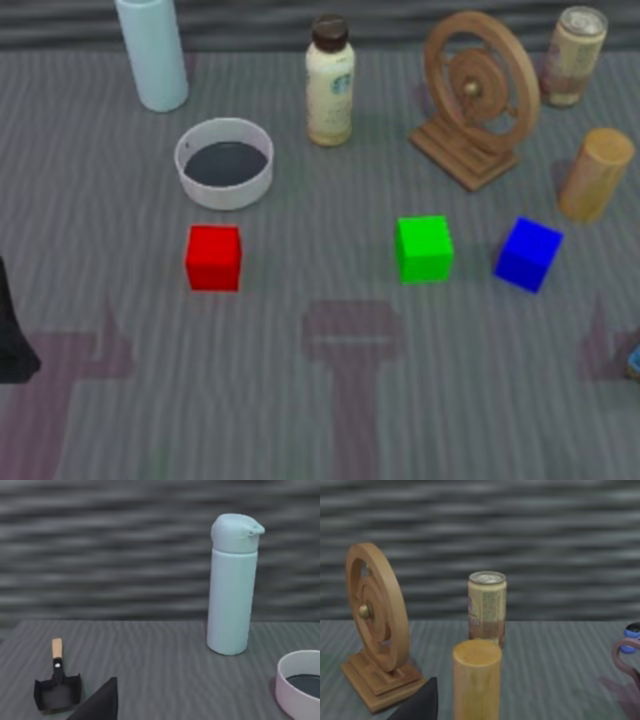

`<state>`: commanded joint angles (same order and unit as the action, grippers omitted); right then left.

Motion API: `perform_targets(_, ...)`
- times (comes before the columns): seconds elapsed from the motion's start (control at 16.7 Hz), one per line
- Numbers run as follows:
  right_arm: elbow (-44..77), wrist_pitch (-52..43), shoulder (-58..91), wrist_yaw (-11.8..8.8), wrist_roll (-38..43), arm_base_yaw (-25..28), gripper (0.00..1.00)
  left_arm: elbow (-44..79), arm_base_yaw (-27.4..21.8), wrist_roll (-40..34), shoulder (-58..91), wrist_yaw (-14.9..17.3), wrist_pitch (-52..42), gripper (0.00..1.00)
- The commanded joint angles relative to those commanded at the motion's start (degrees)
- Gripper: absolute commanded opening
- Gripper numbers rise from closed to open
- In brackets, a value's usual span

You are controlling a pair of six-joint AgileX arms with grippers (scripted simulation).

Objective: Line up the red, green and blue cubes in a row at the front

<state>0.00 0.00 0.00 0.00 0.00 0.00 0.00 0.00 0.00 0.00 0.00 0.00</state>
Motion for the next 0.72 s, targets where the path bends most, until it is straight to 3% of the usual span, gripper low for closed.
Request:
perform_targets(0.36,0.0,0.0,0.0,0.0,0.0,0.0,1.00,5.8,-1.0,-1.3,5.9,-0.2,-3.2,1.00)
perform_targets(0.72,0.0,0.0,0.0,0.0,0.0,0.0,1.00,27.9,-5.8,-5.7,32.2,-0.1,-17.4,1.00)
